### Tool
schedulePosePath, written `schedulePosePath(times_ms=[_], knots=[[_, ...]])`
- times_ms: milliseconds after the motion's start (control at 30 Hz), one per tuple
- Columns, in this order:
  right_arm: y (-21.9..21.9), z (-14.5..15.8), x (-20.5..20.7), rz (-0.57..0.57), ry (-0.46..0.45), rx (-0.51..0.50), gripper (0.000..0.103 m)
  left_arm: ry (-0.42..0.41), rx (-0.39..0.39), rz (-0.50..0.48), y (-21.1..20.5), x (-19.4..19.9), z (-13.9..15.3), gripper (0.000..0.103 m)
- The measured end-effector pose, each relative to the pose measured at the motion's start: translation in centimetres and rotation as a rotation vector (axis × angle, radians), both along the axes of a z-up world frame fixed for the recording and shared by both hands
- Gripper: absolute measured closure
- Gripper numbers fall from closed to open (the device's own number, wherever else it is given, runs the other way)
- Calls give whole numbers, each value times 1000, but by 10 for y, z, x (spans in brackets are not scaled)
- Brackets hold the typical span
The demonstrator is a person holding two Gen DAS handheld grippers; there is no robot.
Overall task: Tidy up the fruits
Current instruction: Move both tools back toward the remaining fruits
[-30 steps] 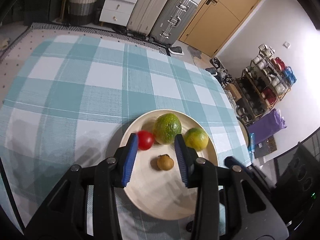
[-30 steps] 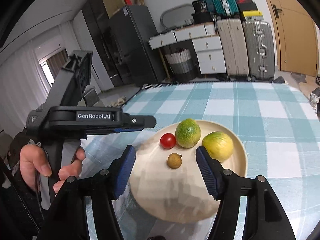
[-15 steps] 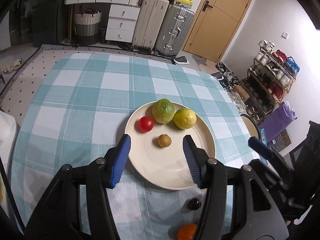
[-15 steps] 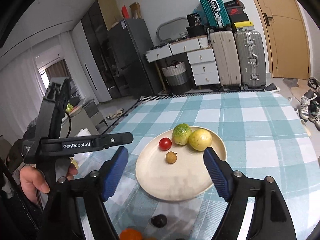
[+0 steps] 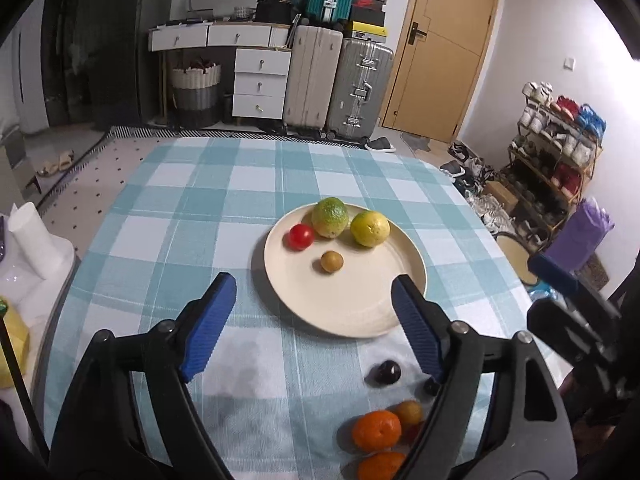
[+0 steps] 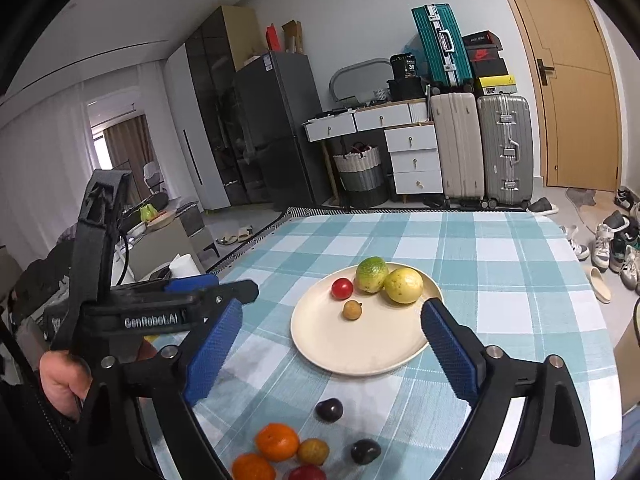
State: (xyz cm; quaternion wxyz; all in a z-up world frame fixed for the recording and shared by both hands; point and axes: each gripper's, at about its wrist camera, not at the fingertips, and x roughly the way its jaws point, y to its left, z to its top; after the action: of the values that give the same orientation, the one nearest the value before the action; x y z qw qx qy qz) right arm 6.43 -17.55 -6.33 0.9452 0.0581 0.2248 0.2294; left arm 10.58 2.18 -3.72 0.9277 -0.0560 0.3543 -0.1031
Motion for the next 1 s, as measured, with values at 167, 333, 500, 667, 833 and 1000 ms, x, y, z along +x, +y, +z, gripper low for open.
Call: schedulePosePath(times_ms=[167,333,500,667,833,1000], knots=[[-3,-1,-10,6,19,20,5,3,14,7,-5,-19,-2,20],[-5,-5,-18,4,47,21,4,25,1,15,-2,-29,-7,19],[-7,-12,-25,-6,75,29,3,39,14,23,-1,-42,-16,8],[-7,-17,-34,-4,86,19,2,81,8,14,0,-51,-31,2],[-11,-21,-42,-26,97,10,2,134,-9,-25,-4,-58,-49,1],[-12,-25,-48,-40,97,-6,2,169,13,-51,-11,-68,-65,1]])
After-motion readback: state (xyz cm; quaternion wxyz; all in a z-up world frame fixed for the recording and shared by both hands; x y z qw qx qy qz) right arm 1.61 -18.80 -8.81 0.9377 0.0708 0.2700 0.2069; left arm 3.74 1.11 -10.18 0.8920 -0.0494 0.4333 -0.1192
